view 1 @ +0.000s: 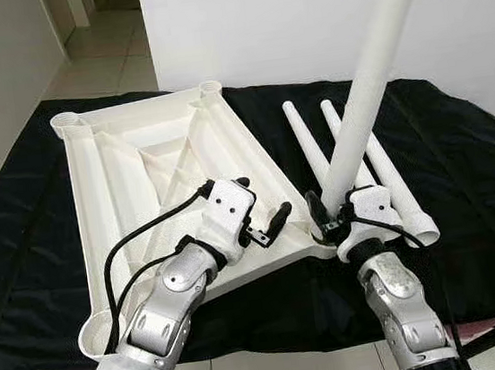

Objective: Building children table

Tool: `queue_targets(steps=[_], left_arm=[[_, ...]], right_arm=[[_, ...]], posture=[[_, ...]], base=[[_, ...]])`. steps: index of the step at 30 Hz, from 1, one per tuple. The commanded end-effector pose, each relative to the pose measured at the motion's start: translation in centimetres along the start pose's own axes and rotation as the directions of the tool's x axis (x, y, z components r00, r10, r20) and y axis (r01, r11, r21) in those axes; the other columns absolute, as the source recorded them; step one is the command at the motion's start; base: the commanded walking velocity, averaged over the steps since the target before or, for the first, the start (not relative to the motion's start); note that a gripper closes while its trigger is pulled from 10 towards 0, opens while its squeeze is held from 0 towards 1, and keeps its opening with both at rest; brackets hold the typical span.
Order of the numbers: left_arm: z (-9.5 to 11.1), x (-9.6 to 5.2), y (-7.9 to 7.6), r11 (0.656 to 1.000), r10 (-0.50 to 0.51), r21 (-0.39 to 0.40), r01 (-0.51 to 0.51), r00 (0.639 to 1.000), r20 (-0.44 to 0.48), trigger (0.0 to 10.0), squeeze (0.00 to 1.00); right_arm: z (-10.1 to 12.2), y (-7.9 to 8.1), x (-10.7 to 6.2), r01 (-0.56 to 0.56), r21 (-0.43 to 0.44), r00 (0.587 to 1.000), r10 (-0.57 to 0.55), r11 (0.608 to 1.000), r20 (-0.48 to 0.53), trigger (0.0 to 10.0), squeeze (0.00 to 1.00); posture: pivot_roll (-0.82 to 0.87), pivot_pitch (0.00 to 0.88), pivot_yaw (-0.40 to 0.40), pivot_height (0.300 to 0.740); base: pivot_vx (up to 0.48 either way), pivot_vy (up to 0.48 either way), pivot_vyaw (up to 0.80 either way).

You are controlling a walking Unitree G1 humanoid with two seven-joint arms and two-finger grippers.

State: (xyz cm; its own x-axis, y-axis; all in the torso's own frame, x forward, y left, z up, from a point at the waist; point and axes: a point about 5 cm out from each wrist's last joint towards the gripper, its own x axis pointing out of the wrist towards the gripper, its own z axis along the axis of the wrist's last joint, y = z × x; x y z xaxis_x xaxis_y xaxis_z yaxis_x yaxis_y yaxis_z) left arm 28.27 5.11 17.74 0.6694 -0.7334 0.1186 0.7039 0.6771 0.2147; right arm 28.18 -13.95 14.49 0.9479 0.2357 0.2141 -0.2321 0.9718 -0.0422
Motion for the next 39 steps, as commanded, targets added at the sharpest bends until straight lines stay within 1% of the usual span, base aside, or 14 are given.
queue_targets(steps=[1,4,6,13,18,21,26,27,28,29,30,35,36,39], left_arm=[[-0.1,-0.1,-0.9,0.99,-0.141,0.001,0.141,0.99,-0.004,10.0,0.0],[0.0,-0.1,-0.8,0.99,-0.139,0.004,0.139,0.99,-0.002,10.0,0.0],[0.1,-0.1,-0.7,0.991,-0.137,0.005,0.137,0.991,0.003,10.0,0.0],[0.3,0.0,-0.6,0.99,-0.137,0.009,0.137,0.99,0.009,10.0,0.0],[0.4,0.0,-0.6,0.99,-0.138,0.01,0.138,0.99,0.012,10.0,0.0],[0.5,0.0,-0.6,0.99,-0.139,0.008,0.139,0.99,0.014,10.0,0.0],[0.6,0.0,-0.6,0.99,-0.139,0.009,0.139,0.99,0.017,10.0,0.0],[0.6,0.0,-0.6,0.99,-0.138,0.01,0.138,0.99,0.017,10.0,0.0],[0.6,0.0,-0.6,0.99,-0.139,0.01,0.138,0.99,0.018,10.0,0.0],[0.6,0.0,-0.6,0.99,-0.139,0.01,0.138,0.99,0.018,10.0,0.0],[0.7,0.0,-0.6,0.99,-0.139,0.012,0.139,0.99,0.02,10.0,0.0],[0.8,0.0,-0.6,0.99,-0.139,0.014,0.139,0.99,0.022,10.0,0.0],[0.9,0.0,-0.6,0.99,-0.14,0.017,0.139,0.99,0.026,10.0,0.0],[0.9,0.0,-0.6,0.99,-0.142,0.019,0.142,0.989,0.027,10.0,0.0]], right_arm=[[-1.9,0.2,-0.8,-0.015,0.023,0.996,0.017,1.0,-0.09,10.0,0.0],[-2.6,0.3,-1.0,-0.033,0.024,0.993,0.036,0.999,-0.112,10.0,0.0],[-3.4,0.3,-1.5,-0.087,-0.006,0.986,0.085,0.996,-0.142,10.0,0.0],[-4.2,-0.2,-2.0,-0.144,-0.034,0.976,0.136,0.989,-0.171,10.0,0.0],[-4.4,-0.3,-2.1,-0.175,-0.049,0.97,0.163,0.983,-0.18,10.0,0.0],[-4.3,-0.2,-2.0,-0.234,-0.077,0.961,0.218,0.969,-0.168,10.0,0.0],[-4.4,-0.2,-1.9,-0.273,-0.073,0.952,0.258,0.959,-0.162,10.0,0.0],[-4.6,-0.3,-1.7,-0.267,-0.052,0.953,0.255,0.962,-0.166,10.0,0.0],[-4.8,-0.5,-1.5,-0.237,0.001,0.956,0.234,0.971,-0.18,10.0,0.0],[-4.8,-0.5,-1.5,-0.237,0.001,0.956,0.234,0.971,-0.18,10.0,0.0],[-5.1,-0.8,-1.2,-0.197,0.04,0.959,0.201,0.98,-0.2,10.0,0.0],[-5.4,-1.2,-0.9,-0.152,0.074,0.957,0.165,0.986,-0.238,10.0,0.0],[-5.6,-1.3,-0.6,-0.121,0.114,0.955,0.147,0.986,-0.257,10.0,0.0],[-5.5,-1.4,-0.4,-0.104,0.152,0.956,0.141,0.983,-0.258,10.0,0.0]], posture=[[0.03,0.083,-0.032,0.74],[0.03,0.081,-0.031,0.74],[0.03,0.082,-0.032,0.74],[0.03,0.082,-0.022,0.74],[0.03,0.084,-0.018,0.74],[0.03,0.085,-0.017,0.74],[0.03,0.086,-0.015,0.74],[0.03,0.086,-0.015,0.74],[0.04,0.081,-0.016,0.74],[0.04,0.081,-0.016,0.74],[0.04,0.081,-0.016,0.74],[0.04,0.077,-0.017,0.74],[0.04,0.072,-0.017,0.74],[0.03,0.066,-0.018,0.74]], base=[[0.0,0.0,0.0],[0.0,0.0,0.0],[0.0,0.0,0.0],[0.0,0.0,0.0],[0.0,0.0,0.0],[0.0,0.0,0.0],[0.0,0.0,0.0],[0.0,0.0,0.0],[0.0,0.0,0.0],[0.0,0.0,0.0],[0.0,0.0,0.0],[0.0,0.0,0.0],[0.0,0.0,0.0],[0.0,0.0,0.0]])
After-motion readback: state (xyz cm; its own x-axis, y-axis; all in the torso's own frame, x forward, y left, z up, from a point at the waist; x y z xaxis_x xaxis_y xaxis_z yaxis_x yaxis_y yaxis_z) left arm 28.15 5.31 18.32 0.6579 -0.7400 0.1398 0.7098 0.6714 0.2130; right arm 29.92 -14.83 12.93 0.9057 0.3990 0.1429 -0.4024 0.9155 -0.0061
